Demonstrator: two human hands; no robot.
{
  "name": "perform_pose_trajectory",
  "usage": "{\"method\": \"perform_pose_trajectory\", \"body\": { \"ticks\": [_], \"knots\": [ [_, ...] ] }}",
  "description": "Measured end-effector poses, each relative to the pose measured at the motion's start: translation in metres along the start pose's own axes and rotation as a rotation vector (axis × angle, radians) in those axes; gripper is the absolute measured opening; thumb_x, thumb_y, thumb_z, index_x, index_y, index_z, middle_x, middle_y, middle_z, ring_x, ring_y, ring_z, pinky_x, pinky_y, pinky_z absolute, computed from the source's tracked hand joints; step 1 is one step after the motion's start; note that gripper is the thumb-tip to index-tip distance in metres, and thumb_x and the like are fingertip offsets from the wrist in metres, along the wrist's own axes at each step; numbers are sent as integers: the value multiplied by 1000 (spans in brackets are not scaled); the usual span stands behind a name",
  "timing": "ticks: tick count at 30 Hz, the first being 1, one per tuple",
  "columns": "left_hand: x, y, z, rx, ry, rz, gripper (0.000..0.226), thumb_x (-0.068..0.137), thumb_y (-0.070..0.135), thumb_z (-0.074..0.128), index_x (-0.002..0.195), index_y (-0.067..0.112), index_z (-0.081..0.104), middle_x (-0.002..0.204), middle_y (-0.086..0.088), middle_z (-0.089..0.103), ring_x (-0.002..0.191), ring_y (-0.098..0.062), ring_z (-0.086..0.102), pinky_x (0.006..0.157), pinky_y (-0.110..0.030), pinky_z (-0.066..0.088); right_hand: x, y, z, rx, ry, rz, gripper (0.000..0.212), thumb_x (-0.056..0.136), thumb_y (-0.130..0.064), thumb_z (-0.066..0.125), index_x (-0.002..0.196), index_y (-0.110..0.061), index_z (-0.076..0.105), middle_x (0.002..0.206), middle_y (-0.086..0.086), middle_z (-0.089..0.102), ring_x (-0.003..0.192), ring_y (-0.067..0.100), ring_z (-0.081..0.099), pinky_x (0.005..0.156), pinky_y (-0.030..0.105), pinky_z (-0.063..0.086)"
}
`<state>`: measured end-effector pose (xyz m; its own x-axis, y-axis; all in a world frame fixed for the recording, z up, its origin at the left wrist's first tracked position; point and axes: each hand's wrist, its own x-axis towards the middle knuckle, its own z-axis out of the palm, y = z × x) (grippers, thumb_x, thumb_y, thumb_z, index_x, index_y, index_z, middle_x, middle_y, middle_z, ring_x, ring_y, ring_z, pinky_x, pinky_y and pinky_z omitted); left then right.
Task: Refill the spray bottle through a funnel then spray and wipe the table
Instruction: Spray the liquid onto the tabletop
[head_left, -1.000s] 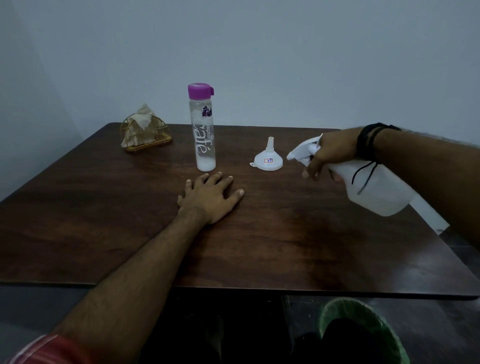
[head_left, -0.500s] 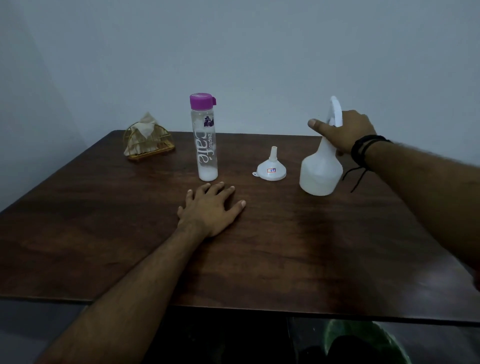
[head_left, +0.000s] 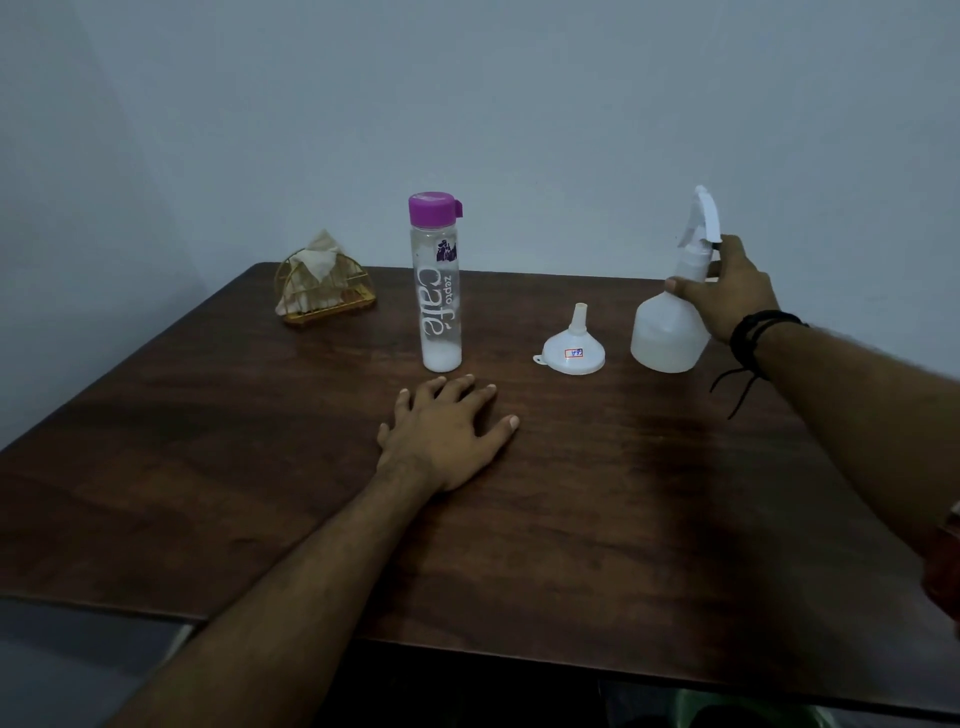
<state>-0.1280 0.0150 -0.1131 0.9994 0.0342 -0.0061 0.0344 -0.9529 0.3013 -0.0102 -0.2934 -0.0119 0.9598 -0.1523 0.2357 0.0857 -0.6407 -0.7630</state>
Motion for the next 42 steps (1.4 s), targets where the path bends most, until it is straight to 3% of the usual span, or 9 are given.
{"method": "perform_pose_trajectory", "body": {
  "ticks": [5,10,13,17,20,27,34,38,42],
  "knots": [
    [1,0,-1,-12,-22,-12,82,72,95,18,145,58,27,163,21,16,154,-24,5,112,-71,20,-2,7,2,-85,-34,30,78,92,-41,69,154,-31,22,142,13,58,123,39,58,104,54,48],
    [-4,2,-5,-21,-18,-19,78,76,92,22,146,57,29,164,21,16,154,-25,5,112,-71,19,-15,16,7,-50,-30,71,96,90,-41,72,160,-18,11,158,15,40,142,37,43,114,51,38],
    [-7,4,-6,-43,-24,-30,78,75,92,24,145,59,29,163,22,16,154,-27,5,110,-72,19,-41,18,10,-27,139,78,85,92,-43,68,157,-16,22,160,16,31,142,39,39,116,55,36],
    [-6,4,-6,-56,-15,-27,80,72,93,22,144,59,29,163,23,16,153,-26,6,111,-71,18,-86,9,20,-98,254,-92,56,92,-31,69,138,-9,46,139,19,47,124,37,51,105,49,45],
    [-5,4,-5,-48,-14,-17,82,72,93,21,145,57,30,163,23,18,153,-26,7,112,-71,18,-112,-6,32,-166,120,-267,41,89,-26,72,125,-12,57,123,13,55,109,31,58,95,48,51],
    [-7,2,-11,67,158,149,53,90,65,39,127,32,59,145,8,46,139,-22,36,114,-57,29,-135,-66,83,-590,-530,-382,49,94,-46,61,137,-24,55,141,6,51,131,29,50,106,40,44],
    [-8,-31,-48,131,80,143,41,93,45,44,128,28,57,136,4,48,126,-24,46,100,-55,45,-124,-126,130,-757,-798,-395,49,77,-52,78,116,-24,66,106,-2,68,103,22,65,82,33,51],
    [7,-60,-79,217,125,143,37,97,46,44,124,26,59,127,3,53,113,-18,51,95,-50,50,-114,-151,149,-886,-889,-381,70,66,-48,90,124,-18,66,123,3,66,107,23,65,87,33,54],
    [28,-95,-107,295,197,110,38,96,45,42,119,23,62,121,0,57,104,-21,58,86,-48,55,-109,-171,157,-1006,-999,-338,75,76,-40,87,137,-9,57,135,9,60,107,23,60,83,30,49]
  ]
}}
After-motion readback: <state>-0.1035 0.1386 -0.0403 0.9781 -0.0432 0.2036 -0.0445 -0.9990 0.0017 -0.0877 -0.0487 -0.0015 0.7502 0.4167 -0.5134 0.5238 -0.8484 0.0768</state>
